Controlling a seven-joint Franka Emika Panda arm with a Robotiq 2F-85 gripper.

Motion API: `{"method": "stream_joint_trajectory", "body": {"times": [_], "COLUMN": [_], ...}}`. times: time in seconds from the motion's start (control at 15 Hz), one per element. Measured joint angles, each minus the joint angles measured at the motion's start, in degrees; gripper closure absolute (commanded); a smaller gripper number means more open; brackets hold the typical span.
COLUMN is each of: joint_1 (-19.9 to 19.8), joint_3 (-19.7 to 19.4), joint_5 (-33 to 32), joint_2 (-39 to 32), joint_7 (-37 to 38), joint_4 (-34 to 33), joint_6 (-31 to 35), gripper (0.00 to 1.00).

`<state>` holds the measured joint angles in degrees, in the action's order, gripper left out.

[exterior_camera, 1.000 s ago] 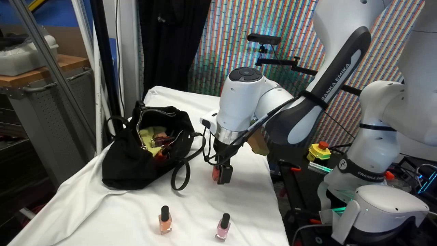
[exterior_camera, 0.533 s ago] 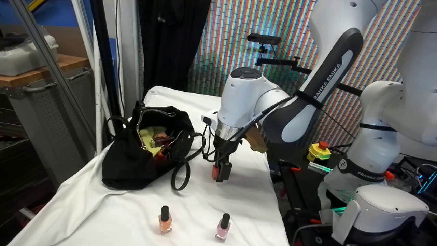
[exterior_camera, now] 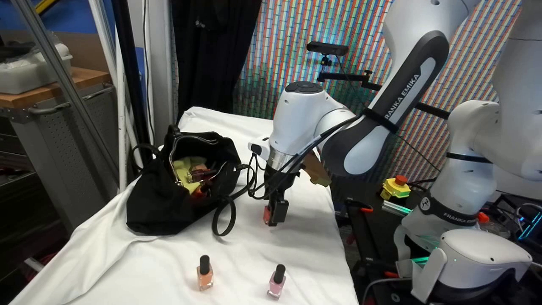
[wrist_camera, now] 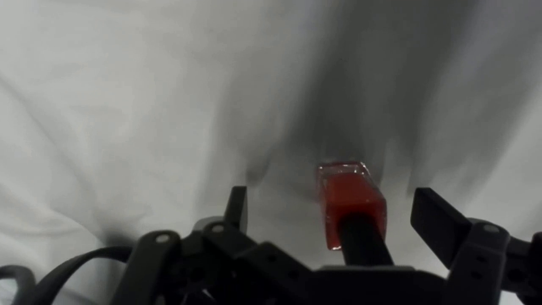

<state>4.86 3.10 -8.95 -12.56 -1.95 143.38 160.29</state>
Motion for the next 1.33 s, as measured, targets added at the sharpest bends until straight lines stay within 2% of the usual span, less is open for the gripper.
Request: {"method": "stream_joint_trajectory", "body": {"times": [0.6,0.8,1.27,1.33], "joint_1": [0.0,0.0,0.0,0.0], "joint_3": [1.1,1.0,0.5,0.3], "joint_5": [0.3,0.3,0.3,0.3], "joint_2": [-0.1,-0.3,-0.8,-0.9], "joint_7": [-2.4,-2.5,-2.5,-2.5], "joint_4": [-0.3,-0.3,-0.9,-1.0], "joint_6": [-0.2,-0.4,-0.4,-0.5], "gripper": [0.0,0.33,0.81,0.85]}}
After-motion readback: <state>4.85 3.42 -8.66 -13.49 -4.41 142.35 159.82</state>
